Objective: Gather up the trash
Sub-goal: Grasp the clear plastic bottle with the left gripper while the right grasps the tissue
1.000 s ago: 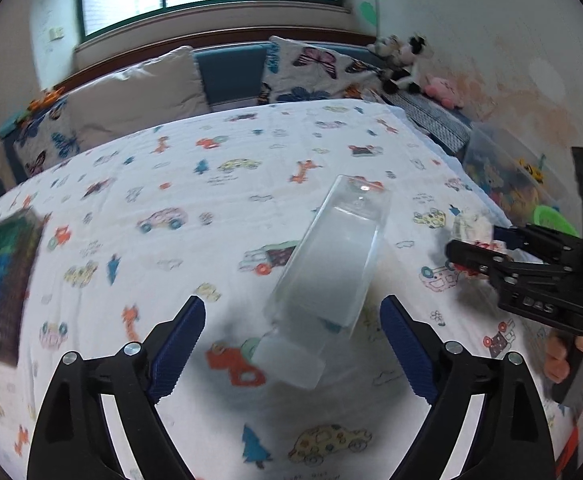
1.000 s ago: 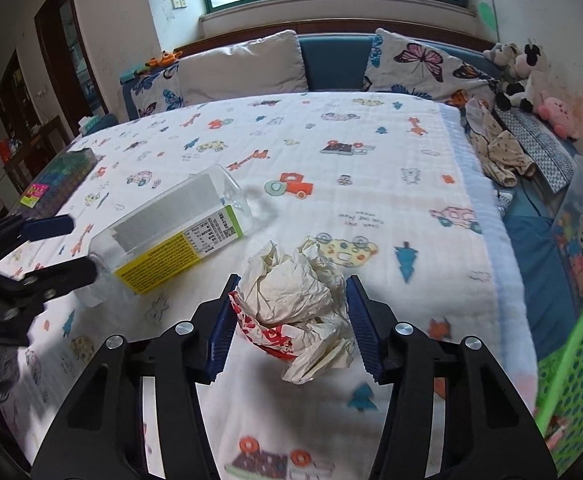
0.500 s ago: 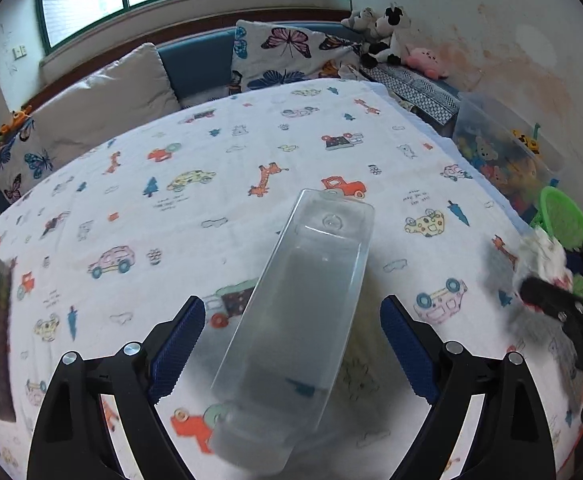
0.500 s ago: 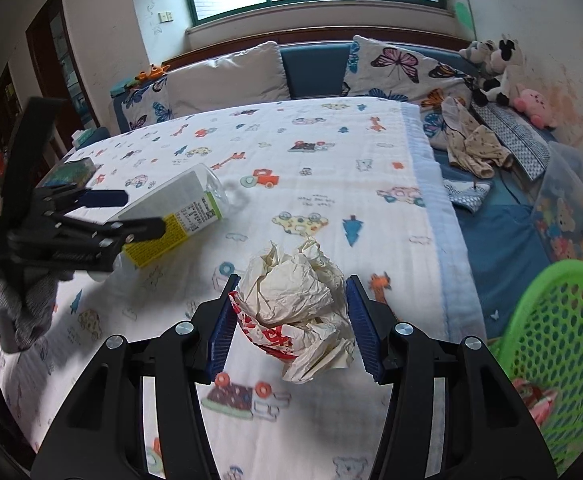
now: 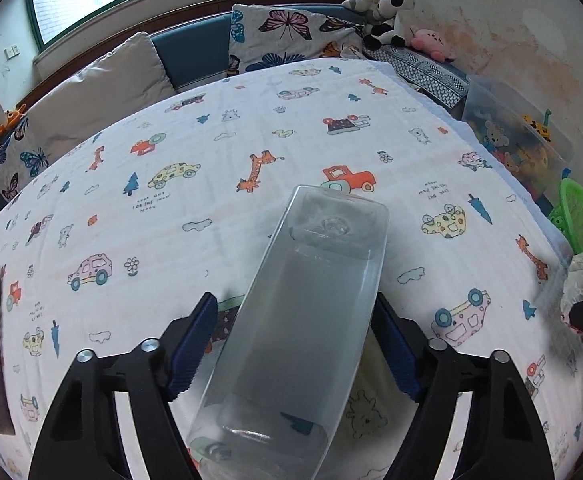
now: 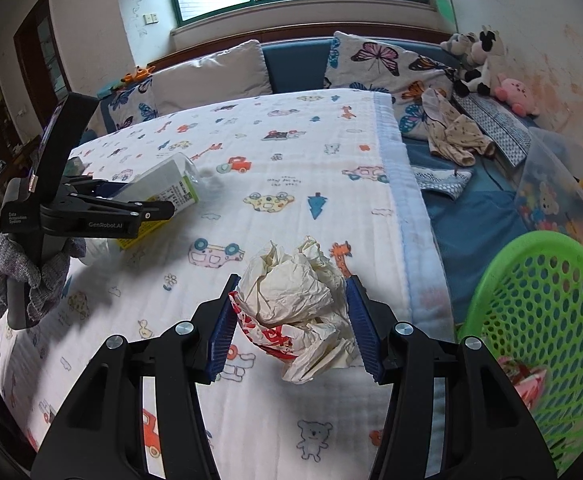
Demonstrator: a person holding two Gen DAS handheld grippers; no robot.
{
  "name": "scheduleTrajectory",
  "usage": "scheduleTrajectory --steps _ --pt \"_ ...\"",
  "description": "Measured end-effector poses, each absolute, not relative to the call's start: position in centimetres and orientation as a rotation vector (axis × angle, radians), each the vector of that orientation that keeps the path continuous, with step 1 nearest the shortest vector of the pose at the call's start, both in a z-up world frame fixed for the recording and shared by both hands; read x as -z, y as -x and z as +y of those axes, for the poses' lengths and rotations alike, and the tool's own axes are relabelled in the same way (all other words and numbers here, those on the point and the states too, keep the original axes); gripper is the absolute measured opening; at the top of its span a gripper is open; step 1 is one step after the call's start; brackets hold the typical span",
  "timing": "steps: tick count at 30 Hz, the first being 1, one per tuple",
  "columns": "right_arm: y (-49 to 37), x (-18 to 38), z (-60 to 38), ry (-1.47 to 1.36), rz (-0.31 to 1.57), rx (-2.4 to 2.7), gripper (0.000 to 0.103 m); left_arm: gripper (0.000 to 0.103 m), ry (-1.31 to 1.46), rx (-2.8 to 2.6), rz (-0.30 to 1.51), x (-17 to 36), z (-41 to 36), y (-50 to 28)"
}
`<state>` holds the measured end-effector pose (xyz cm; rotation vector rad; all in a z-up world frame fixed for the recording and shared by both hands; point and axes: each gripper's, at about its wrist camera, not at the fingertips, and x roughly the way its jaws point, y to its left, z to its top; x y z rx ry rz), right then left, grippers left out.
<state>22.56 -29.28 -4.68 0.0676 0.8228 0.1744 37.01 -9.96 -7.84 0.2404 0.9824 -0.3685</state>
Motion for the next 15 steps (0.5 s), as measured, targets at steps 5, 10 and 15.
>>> scheduleTrajectory --steps 5,10,15 --pt "-22.3 4.7 -29.3 -0.066 0.821 -0.176 0.053 0.062 -0.240 0.359 0.971 7.9 -10.1 -36.7" --pt "-21.8 4.6 -29.3 -0.069 0.817 -0.175 0.053 0.058 -0.227 0.355 0.936 6.9 -9.8 -35.7" --pt "-20.8 4.3 -29.4 -0.076 0.810 -0.173 0.053 0.057 -0.219 0.358 0.909 5.7 -9.7 -33.8"
